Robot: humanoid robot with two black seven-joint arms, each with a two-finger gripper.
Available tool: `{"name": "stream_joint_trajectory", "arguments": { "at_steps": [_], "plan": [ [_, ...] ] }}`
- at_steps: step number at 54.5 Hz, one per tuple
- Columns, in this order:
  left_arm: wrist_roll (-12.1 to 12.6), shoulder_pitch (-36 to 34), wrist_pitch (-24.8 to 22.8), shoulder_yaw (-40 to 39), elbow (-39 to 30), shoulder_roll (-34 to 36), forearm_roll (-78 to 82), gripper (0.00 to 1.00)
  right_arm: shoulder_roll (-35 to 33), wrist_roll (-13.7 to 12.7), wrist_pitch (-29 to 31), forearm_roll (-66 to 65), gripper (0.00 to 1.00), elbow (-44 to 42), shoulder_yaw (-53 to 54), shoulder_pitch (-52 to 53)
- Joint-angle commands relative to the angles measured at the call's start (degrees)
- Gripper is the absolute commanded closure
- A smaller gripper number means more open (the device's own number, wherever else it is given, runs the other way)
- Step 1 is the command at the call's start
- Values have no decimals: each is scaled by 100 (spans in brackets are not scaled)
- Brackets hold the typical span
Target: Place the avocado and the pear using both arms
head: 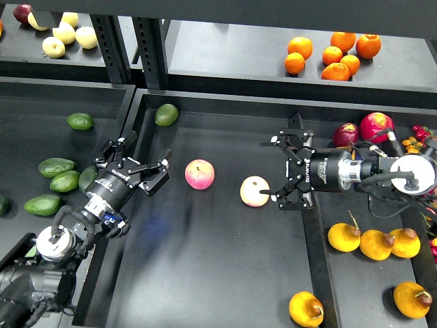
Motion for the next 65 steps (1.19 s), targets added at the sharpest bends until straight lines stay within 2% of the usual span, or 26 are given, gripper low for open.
{"name": "stream_joint_trajectory", "arguments": {
  "at_steps": [1, 7, 17, 26, 35, 44, 65],
  "plan": [
    [0, 84, 1, -17, -17, 1, 9, 1, 200, 0, 74, -27, 0, 62, -455, 136],
    [0, 172, 1, 36, -26, 1, 9, 1, 341, 0, 189, -281, 0, 79, -745, 180],
    [0, 295, 1, 27, -122, 1, 9, 1, 376, 0, 865, -686, 0, 106, -1624, 444],
    [0, 383, 1, 71, -131, 1, 9, 1, 297, 0, 2277, -1537, 0, -96, -2529, 795],
    [0, 392, 1, 115, -113, 1, 9, 1, 297, 0, 2277, -2452, 0, -562, -2952, 1068],
    [0, 392, 1, 194, -131, 1, 9, 1, 332, 0, 2277, -3085, 0, -615, -3057, 1077],
    [0, 374, 1, 273, -184, 1, 9, 1, 666, 0, 2277, -3507, 0, -694, -3628, 1059]
  ]
}}
